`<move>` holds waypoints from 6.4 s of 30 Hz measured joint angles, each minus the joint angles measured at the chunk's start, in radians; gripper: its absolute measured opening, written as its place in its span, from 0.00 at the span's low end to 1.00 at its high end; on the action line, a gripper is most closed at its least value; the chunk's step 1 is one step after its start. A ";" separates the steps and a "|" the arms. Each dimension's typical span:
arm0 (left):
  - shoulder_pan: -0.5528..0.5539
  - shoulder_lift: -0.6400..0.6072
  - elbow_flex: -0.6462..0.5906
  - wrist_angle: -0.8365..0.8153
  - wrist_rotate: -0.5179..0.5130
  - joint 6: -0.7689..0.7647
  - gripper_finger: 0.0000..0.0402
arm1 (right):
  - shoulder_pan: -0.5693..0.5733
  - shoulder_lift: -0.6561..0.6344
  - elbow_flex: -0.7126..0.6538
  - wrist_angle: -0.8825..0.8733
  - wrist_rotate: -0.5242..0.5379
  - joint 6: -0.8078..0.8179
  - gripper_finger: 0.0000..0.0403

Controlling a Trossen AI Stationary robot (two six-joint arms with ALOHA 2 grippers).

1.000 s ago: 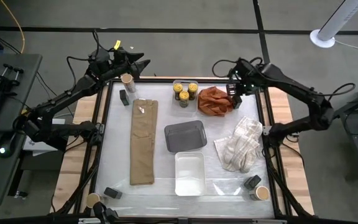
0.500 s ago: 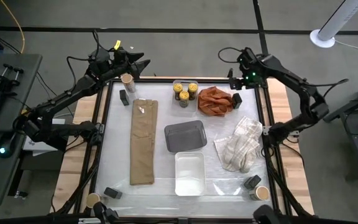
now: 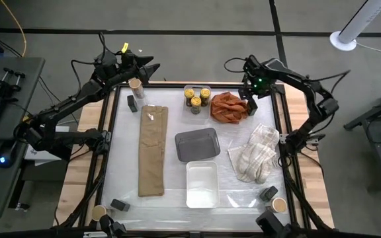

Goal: Sort spices by type
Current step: Put the top right black seasoning bottle into the black bin, then put the bottom left black seasoning can into the black bin

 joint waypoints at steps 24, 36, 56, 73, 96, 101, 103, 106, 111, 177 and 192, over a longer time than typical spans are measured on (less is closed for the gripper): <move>-0.001 0.000 0.000 0.005 0.116 0.060 0.72 | 0.072 0.221 0.000 -0.058 0.073 0.034 0.47; -0.061 0.000 0.000 -0.010 0.274 -0.040 0.72 | 0.180 -0.128 0.000 -0.226 0.190 0.043 0.26; -1.031 0.007 -0.010 -0.675 -0.448 -0.294 0.57 | 0.877 -0.204 0.001 0.390 -0.113 0.073 0.26; -1.081 0.319 -0.283 -0.337 -0.743 -0.473 0.01 | 0.881 0.131 0.035 0.383 -0.019 -0.038 0.26; -0.758 0.445 -0.281 -0.023 -0.637 0.028 0.00 | 0.861 0.349 0.348 0.056 0.159 -0.396 0.26; -0.753 0.391 -0.281 -0.132 -0.594 0.007 0.00 | 0.862 0.355 0.344 0.024 0.159 -0.406 0.26; -0.763 0.342 -0.280 -0.235 -0.585 -0.035 0.00 | 0.862 0.354 0.340 0.010 0.156 -0.405 0.26; -0.805 0.270 -0.282 -0.348 -0.587 -0.146 0.00 | 0.866 0.354 0.339 -0.033 0.107 -0.390 0.26; -0.970 0.220 -0.349 -0.262 -0.603 -0.356 0.00 | 0.892 0.354 0.339 -0.027 0.044 -0.382 0.26; -1.061 -0.011 -0.364 -0.149 -0.516 -0.361 0.00 | 0.743 0.230 0.309 0.021 0.083 -0.423 0.62; -1.634 0.058 0.303 -1.172 -0.246 -0.233 0.08 | 0.782 -0.075 0.309 0.201 0.109 -0.069 0.63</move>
